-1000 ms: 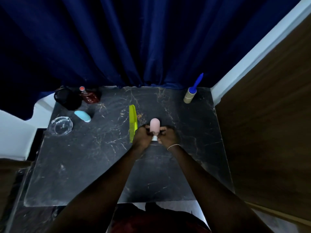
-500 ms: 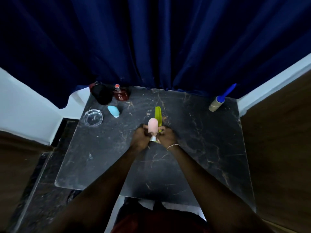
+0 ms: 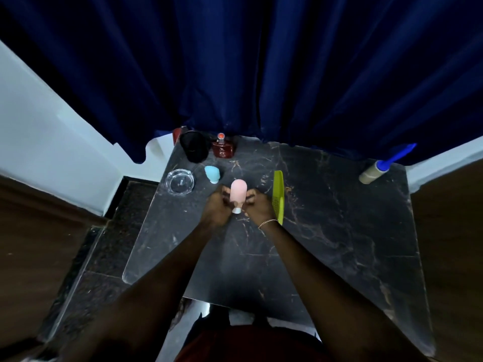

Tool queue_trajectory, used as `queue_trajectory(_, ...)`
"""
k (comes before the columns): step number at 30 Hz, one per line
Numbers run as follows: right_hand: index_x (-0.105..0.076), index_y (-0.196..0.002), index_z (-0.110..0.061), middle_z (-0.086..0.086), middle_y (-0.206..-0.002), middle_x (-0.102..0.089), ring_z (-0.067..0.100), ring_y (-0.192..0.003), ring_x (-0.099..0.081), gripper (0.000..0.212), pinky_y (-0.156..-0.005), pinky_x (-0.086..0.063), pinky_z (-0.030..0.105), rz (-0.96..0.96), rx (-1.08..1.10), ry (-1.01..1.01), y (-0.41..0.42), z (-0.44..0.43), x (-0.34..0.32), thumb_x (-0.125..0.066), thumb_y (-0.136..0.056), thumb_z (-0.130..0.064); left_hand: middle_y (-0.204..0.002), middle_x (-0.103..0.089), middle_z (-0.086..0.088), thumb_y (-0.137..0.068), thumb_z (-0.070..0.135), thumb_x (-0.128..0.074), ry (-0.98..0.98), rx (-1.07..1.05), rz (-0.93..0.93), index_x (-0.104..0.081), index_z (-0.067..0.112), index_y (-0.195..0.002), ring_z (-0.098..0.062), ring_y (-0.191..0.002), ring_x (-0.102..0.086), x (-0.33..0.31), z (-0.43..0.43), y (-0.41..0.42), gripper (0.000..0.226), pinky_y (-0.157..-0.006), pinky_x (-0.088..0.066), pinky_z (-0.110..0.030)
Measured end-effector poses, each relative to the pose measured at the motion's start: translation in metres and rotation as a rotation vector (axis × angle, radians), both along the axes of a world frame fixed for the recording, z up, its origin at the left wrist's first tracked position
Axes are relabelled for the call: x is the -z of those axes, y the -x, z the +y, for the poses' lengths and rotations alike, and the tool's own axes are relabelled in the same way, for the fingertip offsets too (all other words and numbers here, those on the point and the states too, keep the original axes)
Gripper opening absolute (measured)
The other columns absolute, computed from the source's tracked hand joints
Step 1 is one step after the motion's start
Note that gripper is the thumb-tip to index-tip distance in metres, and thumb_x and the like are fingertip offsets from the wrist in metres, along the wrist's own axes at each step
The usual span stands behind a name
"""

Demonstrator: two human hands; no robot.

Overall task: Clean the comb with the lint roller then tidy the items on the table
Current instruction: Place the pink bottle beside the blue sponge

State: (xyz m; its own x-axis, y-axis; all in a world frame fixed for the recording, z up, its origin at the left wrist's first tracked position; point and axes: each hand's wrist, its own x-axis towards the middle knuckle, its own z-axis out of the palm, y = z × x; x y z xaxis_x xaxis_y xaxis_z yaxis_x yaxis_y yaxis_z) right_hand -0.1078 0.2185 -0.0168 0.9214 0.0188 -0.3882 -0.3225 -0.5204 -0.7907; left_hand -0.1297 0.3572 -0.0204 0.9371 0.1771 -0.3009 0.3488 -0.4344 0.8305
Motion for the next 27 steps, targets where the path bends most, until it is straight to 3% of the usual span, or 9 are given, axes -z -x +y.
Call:
queue_trajectory(2, -0.064, -0.087, -0.006, 0.008, -0.076, -0.070, 0.017, -0.068, -0.060, 0.024, -0.055, -0.040, 0.010, -0.027, -0.002, 0.036, -0.004, 0.012, -0.001, -0.080, -0.070, -0.010, -0.072, -0.056, 0.006, -0.077, -0.011, -0.066, 0.020, -0.013, -0.007, -0.053, 0.017, -0.085, -0.009, -0.064, -0.048, -0.001, 0.010, -0.005, 0.033, -0.063, -0.042, -0.024)
queue_trajectory(4, -0.063, -0.089, -0.003, 0.011, -0.081, -0.072, 0.017, -0.070, -0.057, 0.023, -0.051, -0.036, 0.006, -0.052, -0.022, 0.073, -0.009, 0.025, -0.003, -0.078, -0.072, -0.009, -0.075, -0.058, 0.003, -0.078, -0.009, -0.069, -0.029, 0.016, -0.011, -0.056, 0.011, -0.091, -0.008, -0.065, -0.050, -0.003, 0.023, -0.010, 0.027, -0.063, -0.041, -0.021)
queue_trajectory(6, -0.060, -0.086, -0.004, 0.008, -0.080, -0.070, 0.017, -0.071, -0.054, 0.017, -0.051, -0.033, 0.011, -0.075, -0.035, 0.096, -0.015, 0.037, -0.004, -0.072, -0.074, -0.004, -0.079, -0.065, 0.001, -0.075, -0.003, -0.074, -0.096, 0.034, -0.036, -0.058, 0.011, -0.093, -0.009, -0.067, -0.057, -0.001, 0.037, -0.015, 0.028, -0.062, -0.042, -0.018)
queue_trajectory(10, -0.058, -0.084, -0.010, 0.008, -0.079, -0.068, 0.021, -0.073, -0.058, 0.019, -0.062, -0.034, 0.023, -0.061, -0.048, 0.121, -0.025, 0.060, -0.001, -0.072, -0.073, -0.005, -0.083, -0.070, -0.001, -0.072, 0.007, -0.074, -0.136, 0.031, -0.063, -0.054, 0.020, -0.090, -0.021, -0.075, -0.066, 0.002, 0.060, -0.024, 0.030, -0.065, -0.046, -0.028)
queue_trajectory(18, -0.062, -0.091, -0.007, 0.014, -0.092, -0.073, 0.031, -0.088, -0.069, 0.025, -0.066, -0.039, 0.026, 0.005, -0.099, 0.187, -0.029, 0.099, 0.018, -0.077, -0.075, -0.019, -0.076, -0.059, 0.002, -0.075, -0.004, -0.073, -0.117, 0.045, -0.038, -0.051, 0.016, -0.087, -0.017, -0.070, -0.053, 0.016, 0.093, -0.027, 0.032, -0.058, -0.037, -0.009)
queue_trajectory(20, -0.064, -0.092, -0.006, 0.015, -0.096, -0.071, 0.033, -0.092, -0.068, 0.024, -0.067, -0.037, 0.027, -0.009, -0.140, 0.236, -0.028, 0.107, 0.024, -0.074, -0.078, -0.022, -0.077, -0.060, -0.001, -0.076, 0.000, -0.072, -0.105, 0.048, -0.027, -0.050, 0.017, -0.089, -0.023, -0.071, -0.056, 0.021, 0.099, -0.025, 0.030, -0.062, -0.041, -0.017)
queue_trajectory(22, -0.064, -0.093, -0.006, 0.014, -0.096, -0.071, 0.032, -0.091, -0.067, 0.024, -0.063, -0.032, 0.023, 0.002, -0.122, 0.224, -0.027, 0.112, 0.028, -0.074, -0.079, -0.022, -0.076, -0.059, -0.002, -0.074, 0.013, -0.070, -0.078, 0.067, -0.022, -0.048, 0.021, -0.087, -0.031, -0.073, -0.061, 0.028, 0.106, -0.024, 0.027, -0.068, -0.046, -0.039)
queue_trajectory(23, -0.063, -0.093, -0.007, 0.014, -0.096, -0.072, 0.032, -0.091, -0.067, 0.022, -0.062, -0.031, 0.021, 0.010, -0.111, 0.220, -0.027, 0.114, 0.030, -0.073, -0.079, -0.021, -0.076, -0.059, -0.002, -0.071, 0.018, -0.069, -0.068, 0.078, -0.018, -0.047, 0.024, -0.085, -0.033, -0.074, -0.062, 0.031, 0.110, -0.024, 0.027, -0.068, -0.047, -0.043)
queue_trajectory(27, -0.062, -0.093, -0.008, 0.014, -0.095, -0.072, 0.032, -0.091, -0.067, 0.017, -0.065, -0.033, 0.023, 0.014, -0.099, 0.204, -0.027, 0.118, 0.033, -0.070, -0.079, -0.014, -0.074, -0.056, 0.001, -0.067, 0.019, -0.063, -0.061, 0.086, -0.007, -0.043, 0.028, -0.081, -0.032, -0.073, -0.061, 0.043, 0.119, -0.026, 0.026, -0.068, -0.050, -0.047)
